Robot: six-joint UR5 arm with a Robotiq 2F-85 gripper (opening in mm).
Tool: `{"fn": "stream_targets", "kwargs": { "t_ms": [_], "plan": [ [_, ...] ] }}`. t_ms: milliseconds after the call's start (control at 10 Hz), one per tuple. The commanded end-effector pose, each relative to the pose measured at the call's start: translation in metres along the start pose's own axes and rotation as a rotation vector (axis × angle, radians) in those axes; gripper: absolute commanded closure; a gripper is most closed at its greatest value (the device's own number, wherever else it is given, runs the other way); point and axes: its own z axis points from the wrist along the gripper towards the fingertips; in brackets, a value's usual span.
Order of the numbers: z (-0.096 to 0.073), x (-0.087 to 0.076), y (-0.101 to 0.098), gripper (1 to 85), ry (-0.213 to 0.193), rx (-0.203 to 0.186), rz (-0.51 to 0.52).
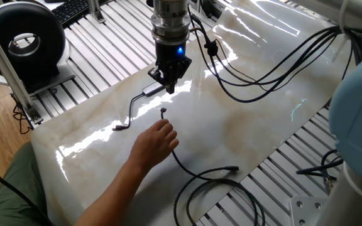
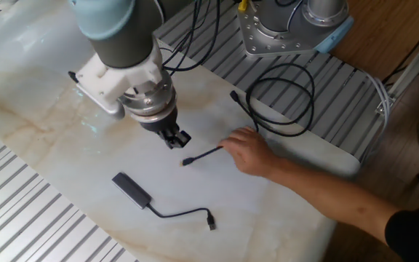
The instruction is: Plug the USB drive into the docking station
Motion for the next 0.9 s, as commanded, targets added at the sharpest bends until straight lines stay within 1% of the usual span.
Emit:
{"fn": "stream_targets", "kwargs": {
  "t_ms": [0,100,300,400,500,600,700,800],
  "plan": [
    [-0.004,-0.013,0.005,66.3,-0.068,-0.027,-0.025],
    [-0.005,-0.023,0.001,57.0,-0.104,-0.009,-0.022],
    [-0.003,-0.027,-0.001,53.3,-0.133,0.011,0.003],
    [-0.003,-0.031,0.001,49.0,-0.149,0.007,-0.003],
    [-0.003,-0.033,0.002,46.7,-0.158,0.006,-0.005],
    [-0.001,-0.028,0.004,48.3,-0.146,0.005,0.017],
    [0.002,-0.027,0.005,49.0,-0.15,0.013,0.032],
    [0.004,-0.024,0.005,49.3,-0.145,0.023,0.049]
  ]
}}
